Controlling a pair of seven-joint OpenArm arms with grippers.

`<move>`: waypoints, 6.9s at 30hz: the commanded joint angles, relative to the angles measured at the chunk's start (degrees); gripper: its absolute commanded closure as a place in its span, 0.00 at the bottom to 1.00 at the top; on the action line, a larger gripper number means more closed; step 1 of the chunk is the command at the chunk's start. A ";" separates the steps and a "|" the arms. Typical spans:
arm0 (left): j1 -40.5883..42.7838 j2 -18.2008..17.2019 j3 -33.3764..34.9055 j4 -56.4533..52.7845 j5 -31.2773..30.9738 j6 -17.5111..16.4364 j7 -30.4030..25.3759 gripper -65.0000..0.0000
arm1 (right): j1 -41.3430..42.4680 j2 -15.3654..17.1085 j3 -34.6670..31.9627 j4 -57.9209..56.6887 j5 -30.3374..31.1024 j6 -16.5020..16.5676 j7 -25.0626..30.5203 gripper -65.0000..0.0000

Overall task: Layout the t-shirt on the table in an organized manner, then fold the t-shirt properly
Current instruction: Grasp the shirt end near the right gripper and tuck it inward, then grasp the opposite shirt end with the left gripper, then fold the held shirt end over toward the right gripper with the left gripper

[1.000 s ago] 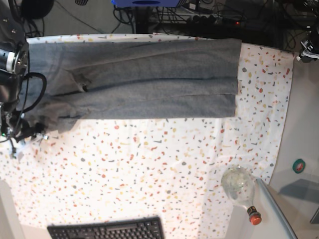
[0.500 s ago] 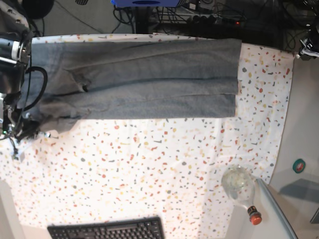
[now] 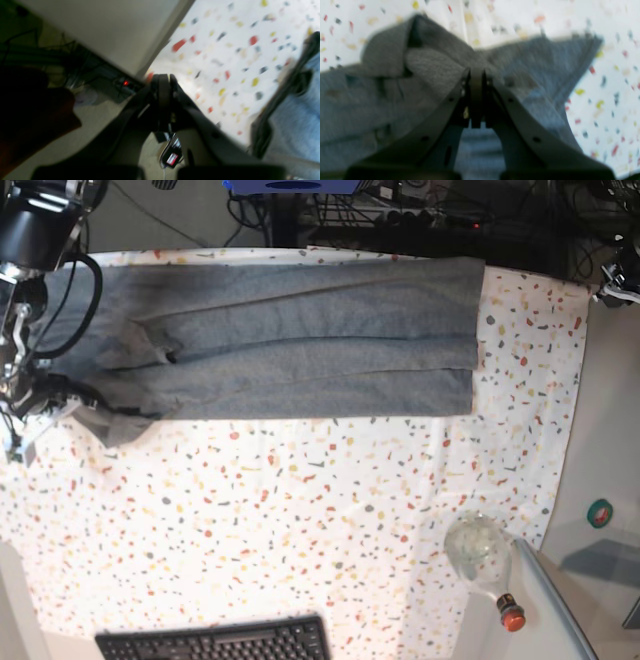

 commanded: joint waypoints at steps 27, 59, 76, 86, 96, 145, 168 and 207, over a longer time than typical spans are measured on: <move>-1.23 -1.94 5.63 0.84 -0.48 -0.03 -0.84 1.00 | -19.88 -12.62 3.71 19.53 0.57 -0.13 -7.49 1.00; -1.23 -1.68 5.54 0.75 -0.48 -0.03 -0.84 1.00 | -12.40 -14.03 -8.77 18.12 0.40 -0.21 -7.31 1.00; -2.02 -1.68 5.63 -2.77 -0.48 -0.03 -0.84 1.00 | -0.62 -6.82 -4.46 3.18 0.40 -0.21 -6.26 1.00; -1.85 -1.68 5.63 -2.41 -0.48 -0.03 -0.84 1.00 | 3.51 -5.06 -4.99 -11.59 0.40 -0.21 3.68 1.00; -0.62 -1.59 11.70 2.77 -0.92 -0.12 -0.48 1.00 | -7.13 -5.50 -1.21 13.90 0.40 -0.30 -1.25 1.00; -9.58 0.08 35.26 -9.01 -8.75 -0.12 -2.15 0.14 | -16.10 -8.75 1.16 16.80 0.57 0.14 4.38 1.00; -22.24 -6.78 41.32 -17.54 -2.59 0.06 -2.24 1.00 | -17.50 -8.75 1.25 16.98 0.57 0.14 4.38 1.00; -19.08 16.52 69.19 9.80 -2.68 19.49 8.83 1.00 | -17.50 -8.49 1.25 17.07 0.57 0.14 4.38 1.00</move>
